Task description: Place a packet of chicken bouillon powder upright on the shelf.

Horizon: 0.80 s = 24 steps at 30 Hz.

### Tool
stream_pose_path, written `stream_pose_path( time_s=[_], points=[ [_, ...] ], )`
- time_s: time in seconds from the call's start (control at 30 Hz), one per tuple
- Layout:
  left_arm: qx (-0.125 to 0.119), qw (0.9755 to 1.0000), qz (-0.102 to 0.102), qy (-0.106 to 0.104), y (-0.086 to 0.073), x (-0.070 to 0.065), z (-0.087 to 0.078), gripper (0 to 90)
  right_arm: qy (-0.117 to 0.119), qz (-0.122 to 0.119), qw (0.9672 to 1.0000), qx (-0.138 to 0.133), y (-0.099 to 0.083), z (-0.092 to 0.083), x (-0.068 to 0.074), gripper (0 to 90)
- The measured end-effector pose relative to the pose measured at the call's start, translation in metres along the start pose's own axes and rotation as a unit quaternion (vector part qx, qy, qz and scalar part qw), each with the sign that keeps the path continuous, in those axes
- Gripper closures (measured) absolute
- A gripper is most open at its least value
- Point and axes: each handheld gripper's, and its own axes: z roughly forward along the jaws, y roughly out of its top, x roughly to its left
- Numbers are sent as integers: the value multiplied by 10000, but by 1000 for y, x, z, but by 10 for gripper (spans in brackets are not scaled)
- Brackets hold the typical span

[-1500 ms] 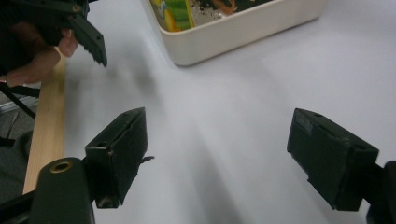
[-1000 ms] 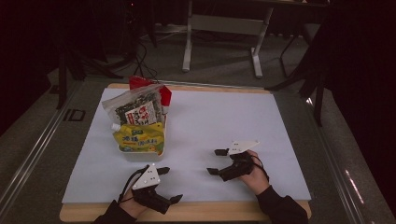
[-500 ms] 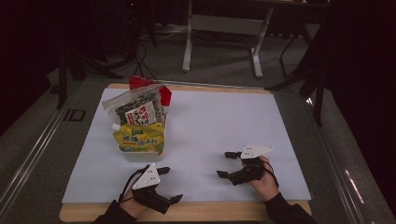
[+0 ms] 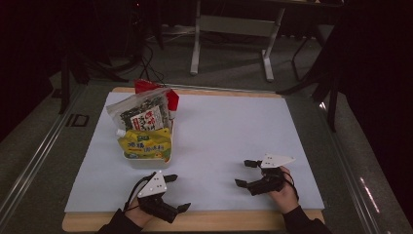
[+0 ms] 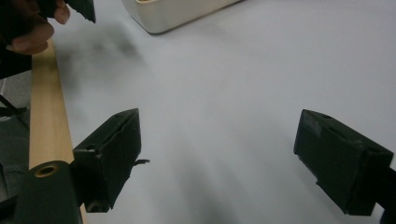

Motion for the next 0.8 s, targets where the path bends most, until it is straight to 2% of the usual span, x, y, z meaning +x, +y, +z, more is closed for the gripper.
stream_pose_path(
  time_s=[0.27, 0.8],
  points=[
    [-4, 10000, -25, -18, -1, 0, 1, 12, -82, -8, 10000, -7, -3, -2, -4, 146],
    [37, 10000, 52, -35, -2, -1, 2, 12, -95, 18, 10000, 17, -7, 1, -8, 145]
  ],
)
